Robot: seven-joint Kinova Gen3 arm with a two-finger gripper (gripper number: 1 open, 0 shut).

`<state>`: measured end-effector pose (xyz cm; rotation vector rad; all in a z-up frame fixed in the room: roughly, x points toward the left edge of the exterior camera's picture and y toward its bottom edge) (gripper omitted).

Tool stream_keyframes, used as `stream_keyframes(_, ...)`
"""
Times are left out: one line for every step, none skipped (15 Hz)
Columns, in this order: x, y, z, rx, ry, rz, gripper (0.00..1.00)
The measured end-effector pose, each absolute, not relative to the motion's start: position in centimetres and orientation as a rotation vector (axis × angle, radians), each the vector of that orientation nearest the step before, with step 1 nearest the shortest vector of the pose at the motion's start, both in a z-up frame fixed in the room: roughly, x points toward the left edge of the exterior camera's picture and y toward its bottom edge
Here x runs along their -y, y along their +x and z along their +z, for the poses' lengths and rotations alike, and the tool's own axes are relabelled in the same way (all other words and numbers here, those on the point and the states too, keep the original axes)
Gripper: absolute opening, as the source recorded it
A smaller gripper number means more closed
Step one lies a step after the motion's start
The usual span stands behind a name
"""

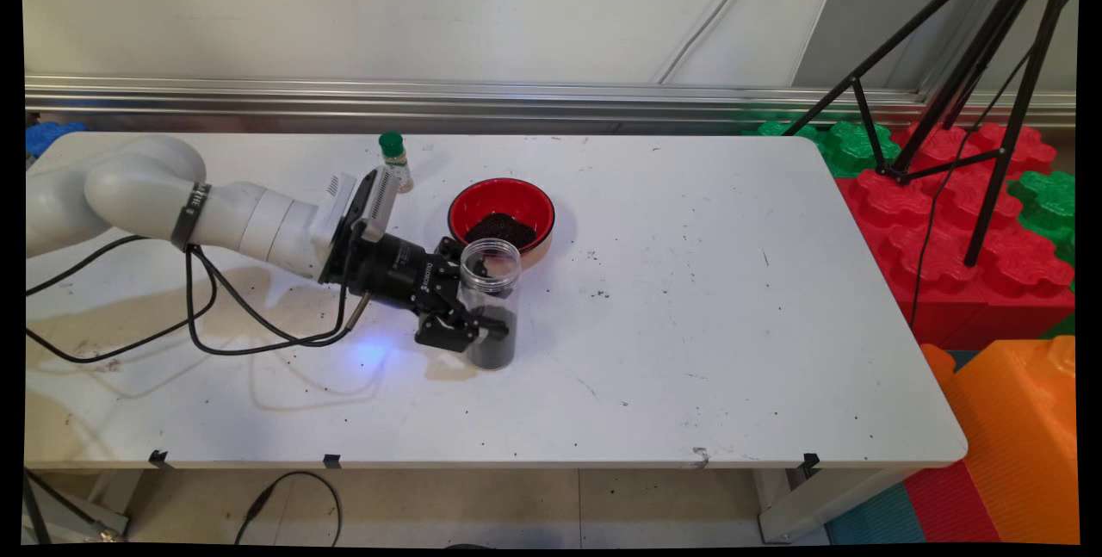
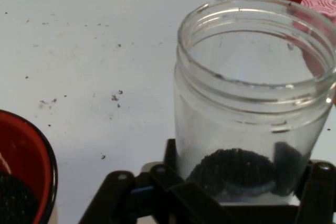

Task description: Place the picked object on the table

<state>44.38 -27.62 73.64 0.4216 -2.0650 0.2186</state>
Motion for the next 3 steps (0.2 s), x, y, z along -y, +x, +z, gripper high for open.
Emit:
stream_keyframes(27.61,44.41,73.54,2.066,0.422,0.22,1.0)
stream_keyframes(27.59,44.44,73.46,2.067,0.423,0.221,1.0)
stream_keyframes(27.57,44.47,73.4,2.067,0.423,0.222,1.0)
